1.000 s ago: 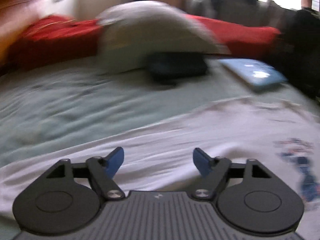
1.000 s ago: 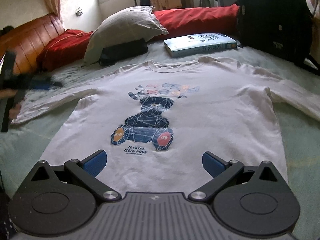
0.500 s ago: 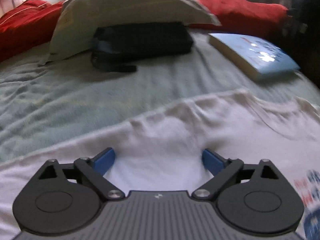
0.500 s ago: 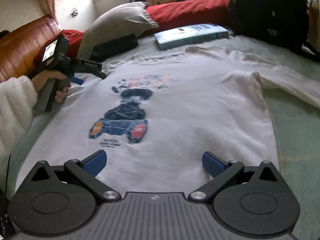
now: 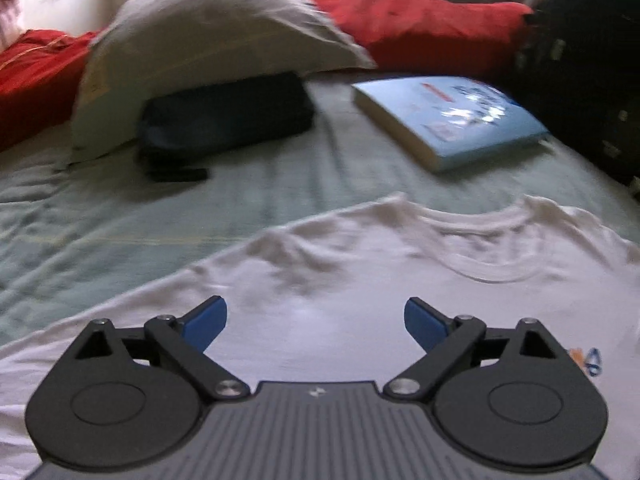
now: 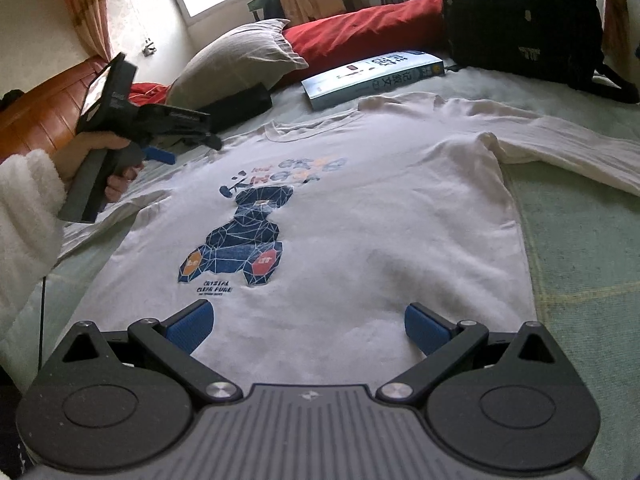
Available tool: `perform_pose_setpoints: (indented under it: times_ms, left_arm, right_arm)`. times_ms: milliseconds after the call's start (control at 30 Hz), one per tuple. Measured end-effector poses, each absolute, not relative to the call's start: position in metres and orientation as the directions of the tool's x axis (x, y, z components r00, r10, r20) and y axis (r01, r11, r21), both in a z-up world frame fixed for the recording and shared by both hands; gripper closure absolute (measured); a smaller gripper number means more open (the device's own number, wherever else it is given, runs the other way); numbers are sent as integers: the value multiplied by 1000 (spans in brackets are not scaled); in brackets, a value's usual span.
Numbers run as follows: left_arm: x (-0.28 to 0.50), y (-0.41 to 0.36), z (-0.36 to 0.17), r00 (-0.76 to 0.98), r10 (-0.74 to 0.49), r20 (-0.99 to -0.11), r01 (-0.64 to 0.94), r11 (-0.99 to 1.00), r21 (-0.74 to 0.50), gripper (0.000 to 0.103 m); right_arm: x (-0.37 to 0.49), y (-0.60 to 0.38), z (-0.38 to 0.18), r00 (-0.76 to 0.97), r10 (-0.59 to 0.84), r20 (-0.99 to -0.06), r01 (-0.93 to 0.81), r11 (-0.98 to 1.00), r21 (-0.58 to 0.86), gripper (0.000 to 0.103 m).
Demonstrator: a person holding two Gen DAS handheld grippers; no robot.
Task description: Fold clothes
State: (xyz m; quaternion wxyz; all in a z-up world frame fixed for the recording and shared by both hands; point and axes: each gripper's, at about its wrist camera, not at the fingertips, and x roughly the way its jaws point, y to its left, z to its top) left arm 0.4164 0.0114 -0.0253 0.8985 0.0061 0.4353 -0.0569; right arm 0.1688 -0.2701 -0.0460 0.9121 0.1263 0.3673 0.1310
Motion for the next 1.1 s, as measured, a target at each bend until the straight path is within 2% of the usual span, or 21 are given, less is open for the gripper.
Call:
perform_pose_setpoints:
  times_ms: [133,200,433,500,767,833,1000,1100]
  left_arm:
    - [428,-1,-50,581,-92,-809,125,992,-23,7]
    - [438,2,-58,596,-101,-796,110,993,-44,2]
    - [477,10,-59,611,-59,-789,10,998,-68,3]
    - [461,10,-47,616,-66,-785,31,998,-60,6]
    - [391,12,5,635,-99,-766,126,992,-23,5]
    - [365,12,15,612,-140,-778,182,983,-34,4]
    - [310,6,6,548,-209,-810,273,960,-63,4]
    - [299,7,-17,526,-235,-817,272,957,-99,4]
  right_arm:
    - [171,-272,-48,696,339,-633,-157,932,327,0]
    - [172,-272,-49,698,343,-629,-165,931,325,0]
    - [175,-276,-51,705,353,-615,-173,927,333,0]
    - [173,-275,-50,706,341,-621,-165,932,324,0]
    - [151,-275,-32,720,302,-625,-124,942,313,0]
    - [145,-274,-29,718,301,-627,-121,942,313,0]
    - [135,-267,-29,697,294,-655,-114,946,303,0]
    - [133,-262,-33,680,286,-676,-109,950,292,0]
